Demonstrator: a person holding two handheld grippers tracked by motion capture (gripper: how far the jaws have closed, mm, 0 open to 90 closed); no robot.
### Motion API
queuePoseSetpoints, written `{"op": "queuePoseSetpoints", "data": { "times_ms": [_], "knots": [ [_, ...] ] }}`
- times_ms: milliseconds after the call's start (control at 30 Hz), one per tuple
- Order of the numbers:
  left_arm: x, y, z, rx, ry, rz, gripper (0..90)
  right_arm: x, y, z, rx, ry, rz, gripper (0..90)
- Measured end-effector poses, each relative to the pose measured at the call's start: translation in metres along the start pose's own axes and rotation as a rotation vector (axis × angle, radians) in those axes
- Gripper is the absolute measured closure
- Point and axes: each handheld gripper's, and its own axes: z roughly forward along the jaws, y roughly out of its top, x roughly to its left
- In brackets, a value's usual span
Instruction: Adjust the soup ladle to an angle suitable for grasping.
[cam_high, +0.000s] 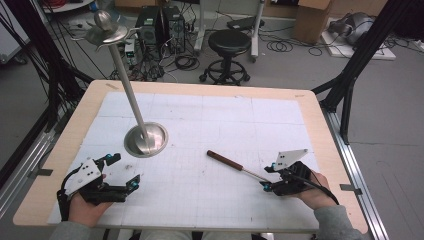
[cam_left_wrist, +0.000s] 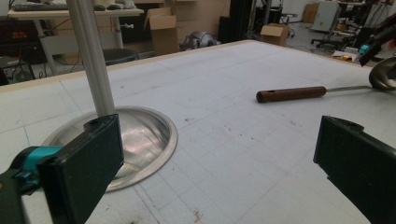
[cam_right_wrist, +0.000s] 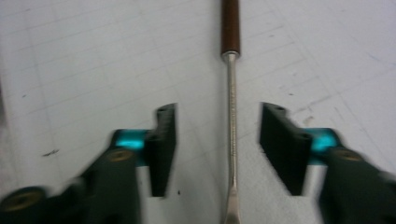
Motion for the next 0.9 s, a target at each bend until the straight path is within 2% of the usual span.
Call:
{"op": "queuePoseSetpoints", "data": {
  "times_ms": [67, 167, 233, 267, 333, 400, 600, 767, 900],
  "knots": [
    [0.000, 0.000, 0.001, 0.003, 0.002, -0.002, 2.0, -0.002, 0.002, -0.001, 0.008, 0.004, 0.017, 31.2],
    [0.000, 0.000, 0.000, 0.004, 0.005, 0.000, 2.0, -0.003, 0.003, 0.000, 0.004, 0.013, 0.037, 16.2],
    [-0.001, 0.000, -0.001, 0.002, 0.005, 0.001, 2.0, -0.003, 0.005, 0.002, 0.007, 0.020, 0.037, 12.1],
    [-0.002, 0.000, -0.003, 0.005, 0.006, 0.001, 2.0, -0.003, 0.006, 0.003, 0.010, 0.009, 0.031, 9.1],
    [-0.001, -0.001, -0.005, 0.001, 0.010, 0.000, 2.0, -0.003, 0.010, 0.005, 0.018, -0.009, 0.033, 8.5],
    [0.000, -0.002, -0.008, 0.000, 0.016, -0.003, 2.0, -0.003, 0.014, 0.008, 0.021, -0.021, 0.011, 8.6],
    [0.003, -0.004, -0.018, -0.006, 0.041, -0.025, 2.0, -0.006, 0.027, 0.015, 0.056, 0.004, -0.014, 8.6],
    [0.001, -0.003, -0.022, -0.012, 0.055, -0.013, 2.0, -0.006, 0.033, 0.022, 0.094, 0.020, -0.036, 8.9],
    [0.000, -0.004, -0.022, -0.009, 0.055, -0.017, 2.0, -0.009, 0.035, 0.025, 0.127, 0.025, -0.028, 9.4]
  ]
}}
